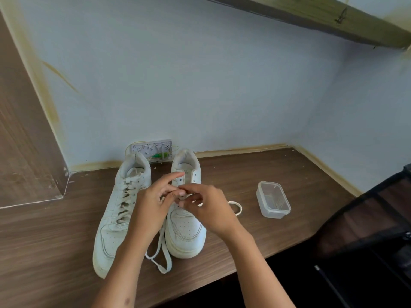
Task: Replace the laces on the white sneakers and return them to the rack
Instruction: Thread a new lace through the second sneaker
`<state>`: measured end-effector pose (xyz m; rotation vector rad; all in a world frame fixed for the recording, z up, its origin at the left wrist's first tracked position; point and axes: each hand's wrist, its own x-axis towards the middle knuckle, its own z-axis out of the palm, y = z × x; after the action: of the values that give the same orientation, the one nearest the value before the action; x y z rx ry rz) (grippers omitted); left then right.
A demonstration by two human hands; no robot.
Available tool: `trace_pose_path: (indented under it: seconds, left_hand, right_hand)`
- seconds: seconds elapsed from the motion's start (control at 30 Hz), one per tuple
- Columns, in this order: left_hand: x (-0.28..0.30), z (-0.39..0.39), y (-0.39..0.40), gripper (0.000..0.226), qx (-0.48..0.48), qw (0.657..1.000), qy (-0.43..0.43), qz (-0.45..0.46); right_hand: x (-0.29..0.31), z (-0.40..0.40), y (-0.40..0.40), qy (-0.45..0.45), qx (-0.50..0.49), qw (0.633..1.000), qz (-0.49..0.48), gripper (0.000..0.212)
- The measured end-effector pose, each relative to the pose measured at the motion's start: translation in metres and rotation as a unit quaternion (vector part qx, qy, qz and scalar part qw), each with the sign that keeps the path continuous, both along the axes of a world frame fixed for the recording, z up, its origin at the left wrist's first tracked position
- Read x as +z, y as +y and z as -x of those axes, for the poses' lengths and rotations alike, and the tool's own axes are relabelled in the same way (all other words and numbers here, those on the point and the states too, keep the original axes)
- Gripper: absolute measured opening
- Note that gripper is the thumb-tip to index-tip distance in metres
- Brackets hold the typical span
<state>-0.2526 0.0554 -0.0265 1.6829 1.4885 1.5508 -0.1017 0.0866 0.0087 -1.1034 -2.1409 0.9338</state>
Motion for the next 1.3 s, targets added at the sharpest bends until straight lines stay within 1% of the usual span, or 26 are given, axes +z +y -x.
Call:
trace_pose_path:
  seconds: [0.07, 0.13, 0.23, 0.27, 0.33, 0.4, 0.5, 0.6, 0.67, 0.73, 0.83, 0.9, 1.0, 1.07, 1.13, 1.23, 1.3]
  left_hand:
    - [0.000, -0.003, 0.000, 0.040, 0.002, 1.000, -0.013, -0.002]
    - [-0.002, -0.003, 0.001, 0.036, 0.023, 1.000, -0.005, -0.010]
    - [-0.011, 0.001, 0.006, 0.030, 0.072, 0.995, 0.065, -0.019]
    - [-0.014, 0.003, 0.008, 0.033, 0.075, 0.993, 0.093, -0.017]
    - [-0.021, 0.004, 0.010, 0.048, 0.057, 0.988, 0.145, 0.010]
    - [-0.027, 0.002, 0.010, 0.061, 0.050, 0.980, 0.188, 0.043]
    - [-0.034, -0.001, 0.012, 0.065, 0.065, 0.965, 0.244, 0.075]
    - [-0.037, -0.002, 0.014, 0.067, 0.070, 0.964, 0.245, 0.075]
    - [-0.040, 0.000, 0.015, 0.069, 0.074, 0.969, 0.230, 0.058]
    - [-0.041, 0.002, 0.016, 0.070, 0.076, 0.973, 0.207, 0.061]
    - [-0.040, 0.004, 0.017, 0.065, 0.061, 0.981, 0.172, 0.067]
    - [-0.040, 0.005, 0.017, 0.062, 0.054, 0.983, 0.160, 0.067]
    - [-0.040, 0.005, 0.019, 0.059, 0.055, 0.985, 0.145, 0.070]
    - [-0.040, 0.006, 0.019, 0.059, 0.058, 0.986, 0.139, 0.071]
    - [-0.040, 0.006, 0.019, 0.058, 0.058, 0.986, 0.138, 0.073]
    - [-0.038, 0.007, 0.018, 0.056, 0.059, 0.987, 0.131, 0.075]
    - [-0.036, 0.007, 0.016, 0.053, 0.052, 0.988, 0.122, 0.079]
  right_hand:
    - [-0.002, -0.001, 0.002, 0.021, -0.026, 0.999, -0.025, 0.017]
    - [-0.003, -0.003, 0.005, 0.026, -0.059, 0.997, -0.047, 0.012]
    - [-0.007, -0.006, 0.010, -0.007, -0.115, 0.991, -0.066, 0.009]
    - [-0.010, -0.007, 0.011, -0.025, -0.126, 0.988, -0.080, 0.011]
    - [-0.014, -0.006, 0.013, -0.048, -0.143, 0.983, -0.103, 0.013]
    - [-0.017, -0.003, 0.013, -0.052, -0.157, 0.979, -0.117, 0.014]
    - [-0.021, 0.000, 0.015, -0.070, -0.167, 0.975, -0.128, 0.013]
    - [-0.027, 0.003, 0.016, -0.083, -0.177, 0.972, -0.129, 0.014]
    - [-0.033, 0.007, 0.017, -0.060, -0.183, 0.974, -0.121, 0.015]
    - [-0.037, 0.012, 0.015, -0.042, -0.192, 0.974, -0.114, 0.015]
    - [-0.045, 0.021, 0.016, -0.029, -0.236, 0.964, -0.120, 0.013]
    - [-0.046, 0.025, 0.017, -0.002, -0.275, 0.957, -0.089, 0.011]
    - [-0.042, 0.031, 0.015, 0.035, -0.306, 0.951, -0.021, 0.009]
    - [-0.039, 0.035, 0.014, 0.088, -0.312, 0.944, 0.057, 0.009]
    - [-0.038, 0.037, 0.015, 0.136, -0.305, 0.934, 0.128, 0.015]
    - [-0.037, 0.039, 0.018, 0.152, -0.289, 0.932, 0.160, 0.018]
    - [-0.035, 0.037, 0.019, 0.148, -0.273, 0.936, 0.164, 0.015]
